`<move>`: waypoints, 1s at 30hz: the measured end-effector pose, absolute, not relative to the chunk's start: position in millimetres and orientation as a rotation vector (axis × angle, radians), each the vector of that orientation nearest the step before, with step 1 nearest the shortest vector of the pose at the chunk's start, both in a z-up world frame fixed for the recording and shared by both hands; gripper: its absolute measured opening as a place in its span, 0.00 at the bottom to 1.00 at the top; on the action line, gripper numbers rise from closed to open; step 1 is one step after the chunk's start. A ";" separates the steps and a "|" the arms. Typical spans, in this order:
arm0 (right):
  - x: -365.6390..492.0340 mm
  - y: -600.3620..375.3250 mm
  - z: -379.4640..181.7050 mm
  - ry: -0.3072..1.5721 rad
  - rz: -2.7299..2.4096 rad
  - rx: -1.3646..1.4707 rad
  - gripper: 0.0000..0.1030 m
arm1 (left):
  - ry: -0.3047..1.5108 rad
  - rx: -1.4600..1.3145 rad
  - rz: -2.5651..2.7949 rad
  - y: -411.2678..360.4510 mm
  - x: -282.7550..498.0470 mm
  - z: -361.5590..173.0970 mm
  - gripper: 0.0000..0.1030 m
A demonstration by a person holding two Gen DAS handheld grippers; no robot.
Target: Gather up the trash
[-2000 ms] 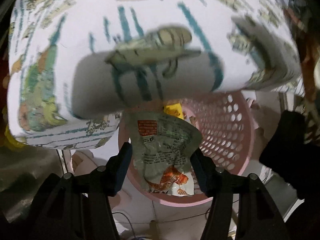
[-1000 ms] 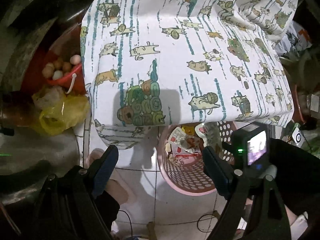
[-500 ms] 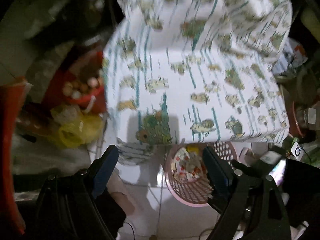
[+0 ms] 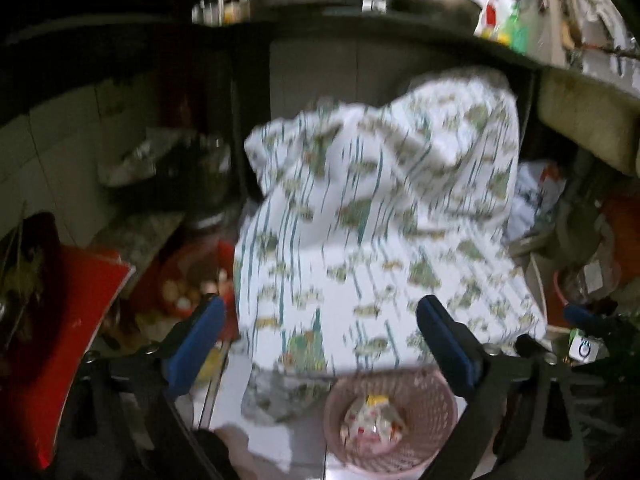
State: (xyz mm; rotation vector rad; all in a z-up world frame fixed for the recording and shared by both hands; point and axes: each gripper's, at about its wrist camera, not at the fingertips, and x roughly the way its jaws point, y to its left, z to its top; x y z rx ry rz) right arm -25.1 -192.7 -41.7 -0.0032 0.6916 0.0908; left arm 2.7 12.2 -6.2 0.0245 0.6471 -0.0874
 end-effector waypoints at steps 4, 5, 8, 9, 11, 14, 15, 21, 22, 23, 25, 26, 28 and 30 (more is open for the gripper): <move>-30.5 -205.4 -14.3 0.594 0.059 -0.005 0.99 | 0.576 0.034 -0.070 11.4 -3.6 3.5 1.00; -32.6 -207.6 -10.1 0.567 0.043 -0.011 1.00 | 0.570 0.037 -0.071 10.8 -4.7 4.4 1.00; -38.1 -214.8 -0.7 0.516 0.016 0.005 1.00 | 0.579 0.031 -0.081 10.5 -4.7 4.3 1.00; -37.9 -216.9 0.6 0.515 0.014 0.017 1.00 | 0.586 0.018 -0.101 10.8 -4.3 4.1 1.00; -38.2 -218.0 -0.2 0.518 0.002 0.025 1.00 | 0.585 0.013 -0.103 9.8 -6.2 4.6 1.00; -38.2 -214.6 -3.7 0.528 0.002 0.014 1.00 | 0.581 0.041 -0.066 5.1 -8.2 3.7 1.00; -38.4 -212.7 -5.0 0.528 0.002 0.004 1.00 | 0.588 0.048 -0.078 2.6 -8.1 2.8 1.00; -41.9 -203.7 -5.2 0.505 -0.023 -0.045 1.00 | 0.544 0.073 -0.102 -4.5 -14.5 7.4 1.00; -43.4 -203.3 -3.0 0.493 -0.025 -0.045 1.00 | 0.540 0.072 -0.104 -4.8 -15.0 8.2 1.00; -44.9 -203.4 -1.1 0.483 -0.022 -0.042 1.00 | 0.536 0.070 -0.109 -4.7 -15.5 9.5 1.00; -46.9 -203.4 2.6 0.466 -0.031 -0.040 1.00 | 0.533 0.059 -0.117 -3.4 -16.5 11.8 1.00; -47.7 -203.7 4.2 0.460 -0.032 -0.038 1.00 | 0.528 0.053 -0.116 -2.4 -18.0 13.5 1.00; -48.9 -203.5 5.4 0.453 -0.028 -0.035 1.00 | 0.517 0.052 -0.113 -1.0 -20.1 15.8 1.00; -48.8 -202.7 5.7 0.456 -0.027 -0.036 1.00 | 0.499 0.070 -0.105 -2.1 -23.2 18.2 1.00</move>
